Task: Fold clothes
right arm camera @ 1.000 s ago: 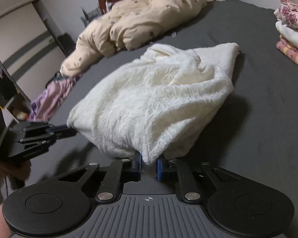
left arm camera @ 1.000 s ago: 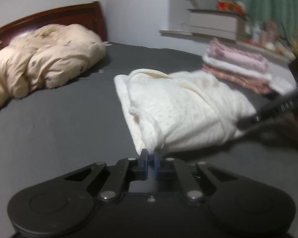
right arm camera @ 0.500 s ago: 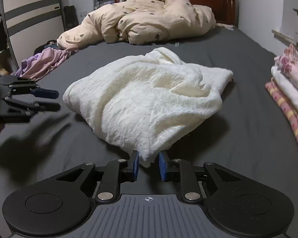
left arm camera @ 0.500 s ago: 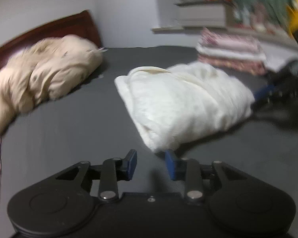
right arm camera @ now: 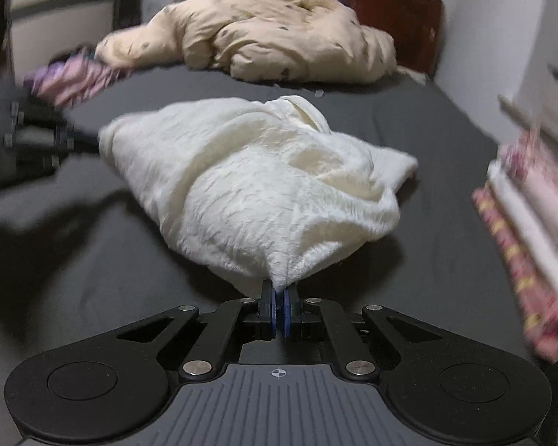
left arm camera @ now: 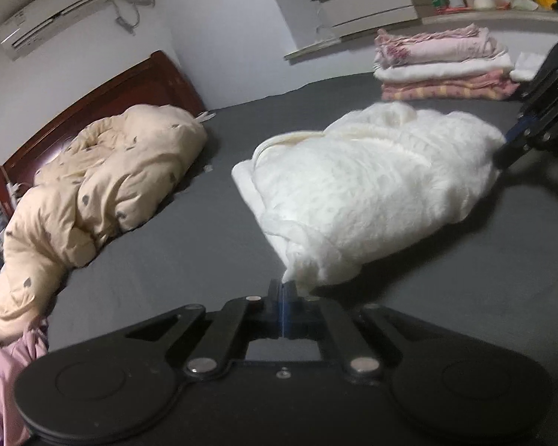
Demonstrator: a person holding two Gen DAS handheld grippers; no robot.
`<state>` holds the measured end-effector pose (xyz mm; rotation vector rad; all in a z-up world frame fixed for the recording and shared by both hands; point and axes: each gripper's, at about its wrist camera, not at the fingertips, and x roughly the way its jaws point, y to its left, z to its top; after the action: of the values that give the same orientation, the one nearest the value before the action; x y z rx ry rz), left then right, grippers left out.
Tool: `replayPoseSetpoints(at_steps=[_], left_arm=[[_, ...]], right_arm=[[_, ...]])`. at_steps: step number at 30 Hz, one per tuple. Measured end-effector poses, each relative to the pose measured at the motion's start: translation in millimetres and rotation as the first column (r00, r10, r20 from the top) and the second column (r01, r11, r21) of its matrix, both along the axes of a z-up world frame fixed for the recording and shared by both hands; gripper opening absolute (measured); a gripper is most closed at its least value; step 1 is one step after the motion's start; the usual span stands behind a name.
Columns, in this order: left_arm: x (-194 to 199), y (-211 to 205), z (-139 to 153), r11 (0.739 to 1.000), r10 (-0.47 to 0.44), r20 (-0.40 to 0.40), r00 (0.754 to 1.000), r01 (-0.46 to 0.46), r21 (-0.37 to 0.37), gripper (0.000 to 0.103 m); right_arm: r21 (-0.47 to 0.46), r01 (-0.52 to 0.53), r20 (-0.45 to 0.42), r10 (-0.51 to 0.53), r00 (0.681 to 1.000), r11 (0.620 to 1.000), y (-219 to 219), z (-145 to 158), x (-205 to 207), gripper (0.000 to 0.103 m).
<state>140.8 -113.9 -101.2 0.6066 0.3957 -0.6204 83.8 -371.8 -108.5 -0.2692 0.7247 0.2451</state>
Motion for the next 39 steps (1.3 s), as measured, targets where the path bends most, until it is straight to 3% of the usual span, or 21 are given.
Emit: replayPoseSetpoints(at_steps=[2, 4, 7, 10, 13, 14, 15, 16, 17, 19, 21, 23, 27, 29, 31, 34, 39], left_arm=[[-2, -3, -3, 0.999, -0.018, 0.017, 1.000, 0.017, 0.035, 0.001], [4, -2, -9, 0.999, 0.010, -0.015, 1.000, -0.010, 0.046, 0.001], [14, 5, -15, 0.998, 0.053, -0.098, 0.994, -0.050, 0.028, 0.001], [2, 12, -15, 1.000, 0.009, -0.073, 0.997, -0.008, 0.008, 0.003], [-16, 15, -15, 0.997, -0.038, 0.001, 0.999, 0.038, 0.066, 0.005], [-21, 15, -15, 0.994, -0.063, 0.028, 0.998, 0.060, 0.088, 0.009], [-26, 15, -15, 0.990, -0.092, 0.049, 0.995, 0.086, 0.114, 0.020], [-31, 13, -15, 0.983, -0.122, 0.076, 0.990, 0.110, 0.146, 0.026], [-36, 9, -16, 0.973, -0.157, 0.113, 0.981, 0.133, 0.190, 0.034], [-44, 3, -20, 0.943, -0.236, 0.175, 0.956, 0.182, 0.280, 0.035], [-49, -5, -27, 0.907, -0.303, 0.219, 0.928, 0.209, 0.366, 0.038], [-52, -12, -35, 0.871, -0.354, 0.261, 0.898, 0.215, 0.442, 0.041], [-50, -22, -51, 0.804, -0.436, 0.321, 0.841, 0.203, 0.559, 0.042], [-49, -26, -59, 0.765, -0.481, 0.335, 0.810, 0.202, 0.612, 0.043], [-48, -29, -66, 0.725, -0.526, 0.340, 0.780, 0.201, 0.659, 0.044], [-45, -34, -78, 0.688, -0.562, 0.343, 0.753, 0.196, 0.698, 0.046], [-34, -45, -86, 0.699, -0.546, 0.377, 0.748, 0.159, 0.697, 0.046]], right_arm=[[-0.049, 0.006, -0.007, -0.007, 1.000, 0.999, 0, -5, 0, 0.000], [-0.090, 0.043, -0.016, -0.045, 0.999, 0.995, -10, -12, 0, 0.000], [-0.015, 0.082, -0.057, -0.083, 0.995, 0.996, -31, -12, -3, 0.000], [-0.035, 0.020, -0.009, -0.020, 1.000, 0.999, -27, -5, -16, 0.001], [-0.148, -0.060, 0.065, 0.071, 0.995, 0.987, -6, 1, -30, 0.002], [-0.195, -0.080, 0.087, 0.099, 0.991, 0.978, 3, 1, -34, 0.004], [-0.240, -0.100, 0.105, 0.128, 0.986, 0.966, 13, -1, -38, 0.005], [-0.275, -0.116, 0.117, 0.152, 0.981, 0.955, 22, -3, -39, 0.017], [-0.296, -0.124, 0.125, 0.167, 0.978, 0.947, 28, -5, -40, 0.049], [-0.310, -0.133, 0.161, 0.190, 0.969, 0.941, 40, -9, -43, 0.091], [-0.321, -0.144, 0.189, 0.212, 0.959, 0.936, 50, -11, -45, 0.093], [-0.405, -0.150, 0.213, 0.252, 0.944, 0.902, 62, -17, -46, 0.093], [-0.671, -0.180, 0.181, 0.394, 0.901, 0.719, 90, -47, -41, 0.093], [-0.716, -0.207, 0.145, 0.432, 0.890, 0.666, 98, -57, -36, 0.093], [-0.729, -0.229, 0.115, 0.445, 0.888, 0.645, 105, -65, -29, 0.093], [-0.750, -0.224, 0.102, 0.444, 0.890, 0.622, 111, -75, -16, 0.093], [-0.746, -0.174, 0.126, 0.394, 0.911, 0.643, 111, -77, 8, 0.093]])
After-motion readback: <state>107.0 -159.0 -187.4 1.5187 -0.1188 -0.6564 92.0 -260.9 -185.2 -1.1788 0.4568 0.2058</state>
